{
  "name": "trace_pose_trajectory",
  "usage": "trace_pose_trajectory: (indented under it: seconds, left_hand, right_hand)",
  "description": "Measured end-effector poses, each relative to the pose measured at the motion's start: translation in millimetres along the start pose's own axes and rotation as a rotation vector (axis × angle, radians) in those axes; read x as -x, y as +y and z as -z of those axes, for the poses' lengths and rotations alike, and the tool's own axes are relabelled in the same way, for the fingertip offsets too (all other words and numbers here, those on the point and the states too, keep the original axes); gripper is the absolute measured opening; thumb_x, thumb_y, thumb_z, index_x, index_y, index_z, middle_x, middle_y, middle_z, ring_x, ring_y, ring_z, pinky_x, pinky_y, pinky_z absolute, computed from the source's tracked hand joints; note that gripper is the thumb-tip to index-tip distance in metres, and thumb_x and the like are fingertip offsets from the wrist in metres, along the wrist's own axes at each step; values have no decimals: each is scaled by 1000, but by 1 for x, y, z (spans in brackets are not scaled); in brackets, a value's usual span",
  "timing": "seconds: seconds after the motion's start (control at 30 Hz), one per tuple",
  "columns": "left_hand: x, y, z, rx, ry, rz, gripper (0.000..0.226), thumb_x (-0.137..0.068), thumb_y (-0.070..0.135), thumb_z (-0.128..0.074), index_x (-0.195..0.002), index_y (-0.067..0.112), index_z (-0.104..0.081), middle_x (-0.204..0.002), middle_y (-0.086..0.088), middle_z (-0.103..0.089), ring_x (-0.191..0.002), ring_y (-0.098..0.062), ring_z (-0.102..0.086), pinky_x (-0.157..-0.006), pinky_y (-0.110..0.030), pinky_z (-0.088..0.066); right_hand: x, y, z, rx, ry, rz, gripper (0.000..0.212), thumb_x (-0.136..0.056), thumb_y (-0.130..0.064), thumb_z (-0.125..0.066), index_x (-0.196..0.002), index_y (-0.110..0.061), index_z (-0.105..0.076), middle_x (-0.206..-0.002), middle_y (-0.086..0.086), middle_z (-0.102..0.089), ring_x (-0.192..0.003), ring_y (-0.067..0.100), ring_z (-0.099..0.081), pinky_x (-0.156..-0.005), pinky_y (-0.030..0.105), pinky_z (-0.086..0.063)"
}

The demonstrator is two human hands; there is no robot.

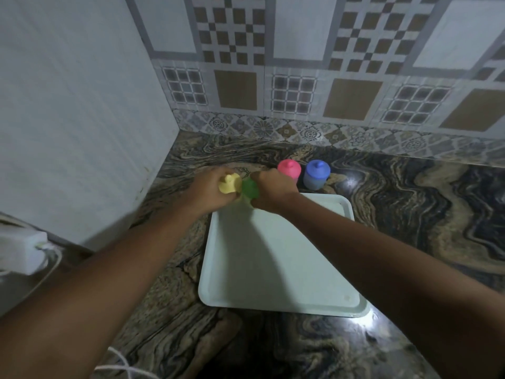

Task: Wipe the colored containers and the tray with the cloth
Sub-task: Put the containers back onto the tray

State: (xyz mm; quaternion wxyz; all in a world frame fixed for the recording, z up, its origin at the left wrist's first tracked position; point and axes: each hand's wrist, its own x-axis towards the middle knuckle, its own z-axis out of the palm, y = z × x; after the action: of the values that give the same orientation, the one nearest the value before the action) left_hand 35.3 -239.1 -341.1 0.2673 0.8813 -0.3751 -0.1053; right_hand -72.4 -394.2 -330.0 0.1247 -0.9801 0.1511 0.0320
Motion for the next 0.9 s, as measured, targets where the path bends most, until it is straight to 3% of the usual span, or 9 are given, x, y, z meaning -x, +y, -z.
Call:
trace_pose_trajectory:
  seconds: [0.17,0.37,0.5,0.67,0.8,0.9]
  left_hand:
    - [14,-15,-12,-11,-79,56,71,-61,50,-79,-124,25,-62,-116,-5,-67,-104,-23,-64,-82,-36,-53]
    - [13,-22,-18,32,-48,85,67,-66,33,-87,-125,21,-58,-118,-9,-64,-103,-25,-62,-80,-35,-52]
    - [12,-20,-21,-15,-83,102,69,-67,34,-84,-127,26,-51,-120,-11,-57,-104,-30,-59,-82,-40,-52]
    - [10,-13,-25,-64,-103,89,70,-69,26,-85,-130,18,-50,-121,-18,-53,-104,-35,-57,-75,-30,-40]
    - [13,-10,-26,-53,-98,123,72,-71,26,-82,-133,19,-48,-125,-18,-51,-107,-36,-57,-82,-38,-49]
    - [15,-7,-22,-63,-138,146,88,-69,32,-81,-144,23,-36,-135,-16,-49,-119,-37,-54,-89,-43,-50]
  right_hand:
    - [8,-3,-18,-38,2,-7,44,-77,-30,-75,-117,-14,-63,-110,12,-70,-104,35,-66,-76,36,-54]
    - [9,-10,-29,-103,39,-15,53,-78,-28,-76,-125,-12,-57,-113,17,-68,-105,39,-64,-74,38,-53]
    - [11,-8,-32,-94,63,-16,70,-79,-29,-76,-139,-12,-45,-117,17,-67,-107,39,-62,-76,41,-54]
    - [14,-8,-31,-86,53,-33,77,-81,-29,-75,-146,-13,-39,-123,16,-65,-112,38,-60,-80,42,-54]
    - [16,-9,-29,-76,26,-43,88,-78,-35,-80,-150,-13,-34,-136,15,-57,-116,38,-59,-86,44,-55]
    - [17,-9,-27,-60,3,-48,99,-74,-37,-84,-153,-11,-28,-144,15,-49,-120,38,-58,-88,45,-53]
